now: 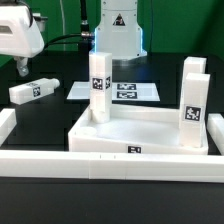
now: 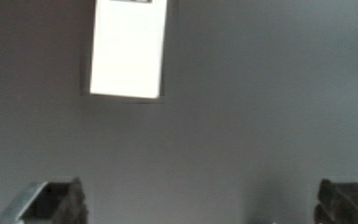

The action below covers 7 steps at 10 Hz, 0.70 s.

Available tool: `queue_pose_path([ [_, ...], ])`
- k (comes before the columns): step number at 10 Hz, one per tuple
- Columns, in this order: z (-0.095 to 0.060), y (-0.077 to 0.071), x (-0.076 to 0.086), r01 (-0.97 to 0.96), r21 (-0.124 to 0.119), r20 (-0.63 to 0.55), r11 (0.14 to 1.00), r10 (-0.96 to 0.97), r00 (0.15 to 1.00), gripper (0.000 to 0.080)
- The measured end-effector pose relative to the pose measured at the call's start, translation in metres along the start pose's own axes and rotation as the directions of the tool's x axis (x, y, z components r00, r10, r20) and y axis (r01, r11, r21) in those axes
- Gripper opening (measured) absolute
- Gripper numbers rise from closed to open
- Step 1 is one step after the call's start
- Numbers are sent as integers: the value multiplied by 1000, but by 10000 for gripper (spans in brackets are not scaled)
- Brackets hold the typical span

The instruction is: Assemble desk

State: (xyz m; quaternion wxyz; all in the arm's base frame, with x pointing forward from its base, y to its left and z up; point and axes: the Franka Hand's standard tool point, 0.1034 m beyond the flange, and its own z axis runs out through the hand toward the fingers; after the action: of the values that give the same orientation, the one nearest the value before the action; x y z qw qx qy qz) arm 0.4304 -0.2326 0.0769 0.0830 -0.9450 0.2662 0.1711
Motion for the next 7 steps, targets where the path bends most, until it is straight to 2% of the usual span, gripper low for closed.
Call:
queue_pose_path([
  [2,7,2,0,-7,2,96,1000,6,995,649],
  [4,14,5,-5,-22,13,240,1000,19,970,649],
  [6,17,6,-6,-28,15,315,999,22,949,649],
  [7,18,7,-4,-28,13,311,1000,22,950,649],
])
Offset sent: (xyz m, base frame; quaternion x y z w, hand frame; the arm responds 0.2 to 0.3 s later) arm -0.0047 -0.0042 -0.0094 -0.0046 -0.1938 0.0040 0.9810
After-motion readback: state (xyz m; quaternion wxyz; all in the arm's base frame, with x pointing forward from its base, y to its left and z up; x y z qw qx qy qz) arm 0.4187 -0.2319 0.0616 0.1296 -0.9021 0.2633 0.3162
